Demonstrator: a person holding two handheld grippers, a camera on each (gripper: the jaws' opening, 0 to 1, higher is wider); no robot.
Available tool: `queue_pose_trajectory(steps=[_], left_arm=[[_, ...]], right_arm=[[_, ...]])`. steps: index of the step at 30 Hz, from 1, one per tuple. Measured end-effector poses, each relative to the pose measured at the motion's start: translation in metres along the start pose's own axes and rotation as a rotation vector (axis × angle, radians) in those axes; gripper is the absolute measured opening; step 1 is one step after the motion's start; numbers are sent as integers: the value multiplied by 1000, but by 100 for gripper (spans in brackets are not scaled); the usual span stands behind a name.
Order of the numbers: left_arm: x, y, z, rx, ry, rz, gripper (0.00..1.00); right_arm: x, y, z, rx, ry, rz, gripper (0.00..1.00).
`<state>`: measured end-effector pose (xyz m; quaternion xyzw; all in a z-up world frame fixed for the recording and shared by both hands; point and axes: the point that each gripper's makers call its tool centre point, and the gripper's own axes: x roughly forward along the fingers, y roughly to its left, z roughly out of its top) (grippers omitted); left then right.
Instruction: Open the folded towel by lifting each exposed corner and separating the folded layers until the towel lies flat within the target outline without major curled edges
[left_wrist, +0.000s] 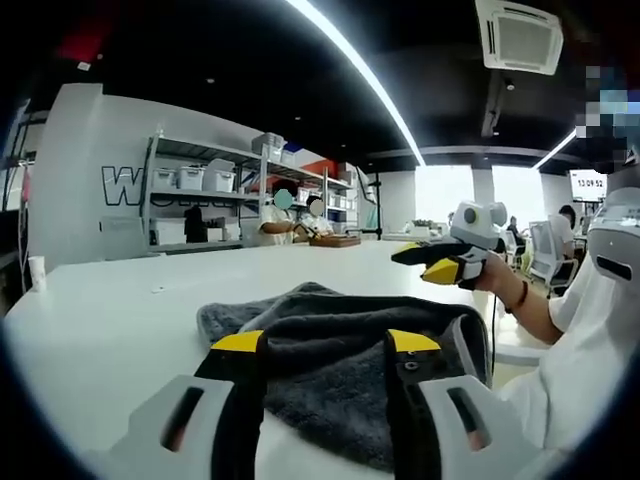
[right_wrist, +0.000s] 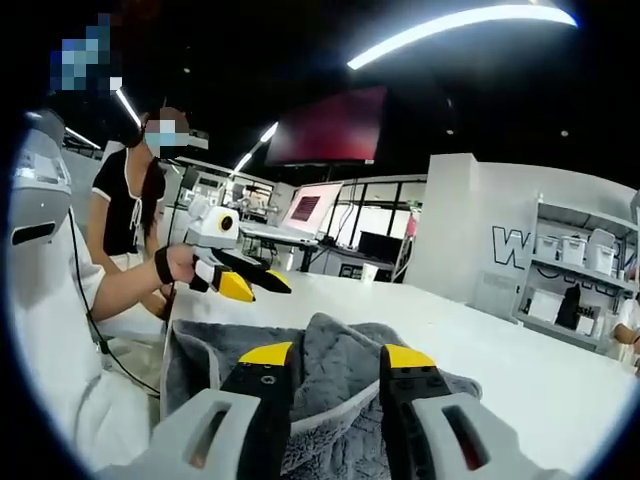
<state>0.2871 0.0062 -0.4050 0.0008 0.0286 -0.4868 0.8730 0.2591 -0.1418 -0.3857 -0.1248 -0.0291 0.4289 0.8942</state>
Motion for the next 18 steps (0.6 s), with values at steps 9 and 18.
queue_pose_trajectory(steps=[9, 18], left_arm=[[5, 0, -2, -7, 15, -17, 45], [10, 2, -4, -48, 22, -47, 47]], right_arm=[[4, 1, 3, -19, 10, 5, 29], [7, 2, 0, -22, 25, 15, 30]])
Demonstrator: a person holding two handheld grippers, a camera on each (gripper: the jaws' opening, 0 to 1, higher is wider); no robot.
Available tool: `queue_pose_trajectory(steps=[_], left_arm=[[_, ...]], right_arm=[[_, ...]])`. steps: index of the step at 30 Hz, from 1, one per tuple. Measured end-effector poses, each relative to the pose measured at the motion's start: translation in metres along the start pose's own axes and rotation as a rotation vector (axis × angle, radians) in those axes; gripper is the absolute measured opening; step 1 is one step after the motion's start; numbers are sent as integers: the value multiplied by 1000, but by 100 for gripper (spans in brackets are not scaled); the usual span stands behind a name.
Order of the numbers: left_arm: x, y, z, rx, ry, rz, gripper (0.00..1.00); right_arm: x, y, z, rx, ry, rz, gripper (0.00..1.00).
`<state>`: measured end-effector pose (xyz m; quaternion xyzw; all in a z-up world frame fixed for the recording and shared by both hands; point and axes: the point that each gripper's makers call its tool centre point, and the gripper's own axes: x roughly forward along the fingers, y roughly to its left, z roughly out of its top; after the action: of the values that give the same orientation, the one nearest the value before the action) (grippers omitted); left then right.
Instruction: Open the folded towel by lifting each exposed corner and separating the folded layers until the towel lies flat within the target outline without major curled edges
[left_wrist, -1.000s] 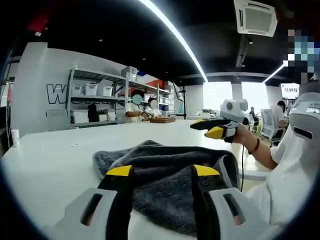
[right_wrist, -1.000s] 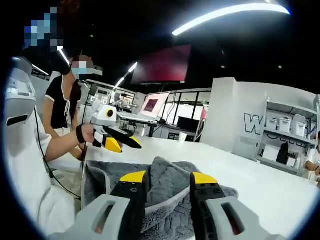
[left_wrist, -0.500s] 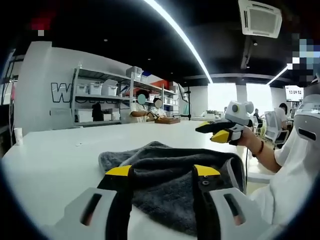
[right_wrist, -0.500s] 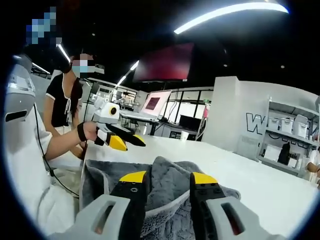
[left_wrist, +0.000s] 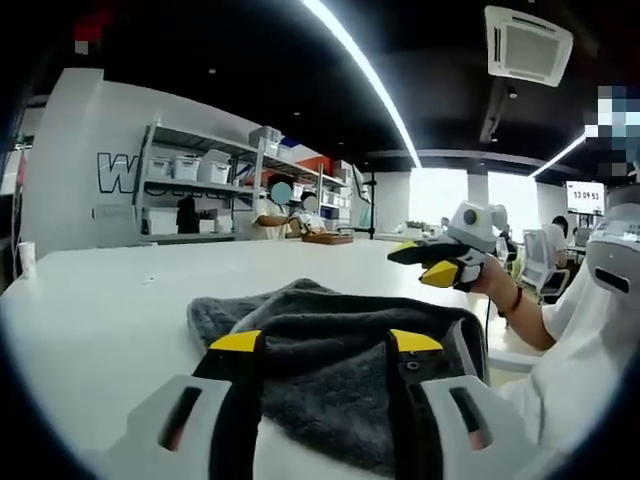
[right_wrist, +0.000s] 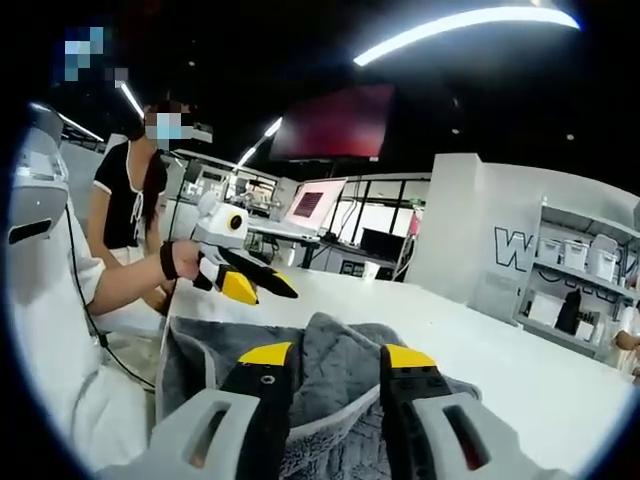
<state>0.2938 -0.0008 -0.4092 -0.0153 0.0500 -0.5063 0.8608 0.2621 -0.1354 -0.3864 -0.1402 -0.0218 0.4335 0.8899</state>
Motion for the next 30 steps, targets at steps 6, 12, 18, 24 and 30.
queue_pose_trajectory(steps=[6, 12, 18, 24, 30], left_arm=[[2, 1, 2, 5, 4, 3, 48], [5, 4, 5, -4, 0, -1, 48], [6, 6, 7, -7, -7, 2, 49], [8, 6, 7, -11, 1, -8, 49], [15, 4, 0, -23, 28, -16, 49]], right_arm=[[3, -3, -2, 2, 9, -8, 30], [6, -5, -2, -7, 24, -8, 30], [7, -4, 1, -10, 20, -5, 31], [9, -5, 1, -17, 25, -3, 30], [13, -4, 2, -2, 14, 3, 30]])
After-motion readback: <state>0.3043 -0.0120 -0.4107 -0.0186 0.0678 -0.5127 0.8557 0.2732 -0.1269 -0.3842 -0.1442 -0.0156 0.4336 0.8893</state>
